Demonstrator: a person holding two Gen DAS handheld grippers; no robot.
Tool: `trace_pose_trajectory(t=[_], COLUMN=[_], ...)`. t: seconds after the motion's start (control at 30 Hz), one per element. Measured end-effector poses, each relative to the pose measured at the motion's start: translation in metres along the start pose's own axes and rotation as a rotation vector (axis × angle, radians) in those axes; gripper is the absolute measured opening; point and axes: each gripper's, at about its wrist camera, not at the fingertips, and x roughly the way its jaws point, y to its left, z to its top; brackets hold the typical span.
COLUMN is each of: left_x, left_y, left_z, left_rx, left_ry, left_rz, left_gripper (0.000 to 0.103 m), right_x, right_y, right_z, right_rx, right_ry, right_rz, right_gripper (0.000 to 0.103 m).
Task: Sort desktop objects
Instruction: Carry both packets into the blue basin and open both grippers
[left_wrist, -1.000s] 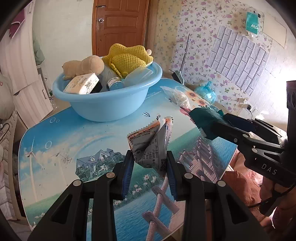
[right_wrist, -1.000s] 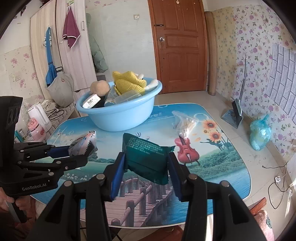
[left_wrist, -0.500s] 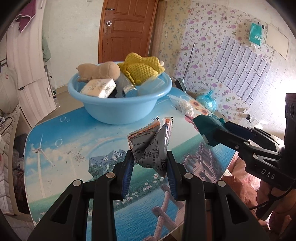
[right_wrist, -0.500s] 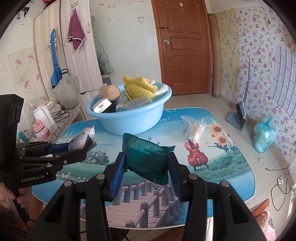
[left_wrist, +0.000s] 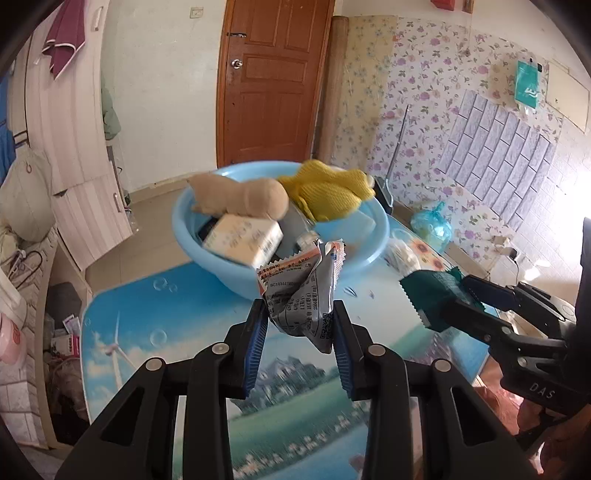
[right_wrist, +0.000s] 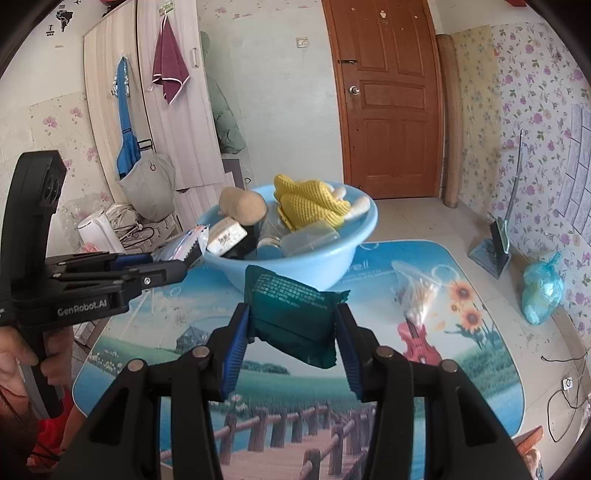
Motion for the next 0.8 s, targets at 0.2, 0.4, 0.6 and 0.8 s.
trace_pose_trajectory(t=[0.2,0.4,0.6,0.8], left_x=[0.019,0.051,0.069,0.087], left_y=[0.016,0.033,0.047,0.058], left_z=[0.028,0.048,0.064,0.08], left_rx=[-0.005,-0.012,-0.012,-0.006], left_ry=[-0.002,0.017,0.016,0.018], left_rz=[0.029,0.053,0.076,0.092], left_gripper=[0.034,0.034,0.034,0.037], right_x=[0.023,0.048,0.074,0.099], right_y=[0.0,0.0,0.001,-0.004], right_z=[0.024,0.045,0.063,0.079], right_rx=[-0.024,-0.053,-0.079,-0.069], right_ry=[0.005,0.013,0.016,0.014], right_rz=[0.008,0.016,0.019,0.025], right_gripper=[0.045,0.045,0.045,0.045])
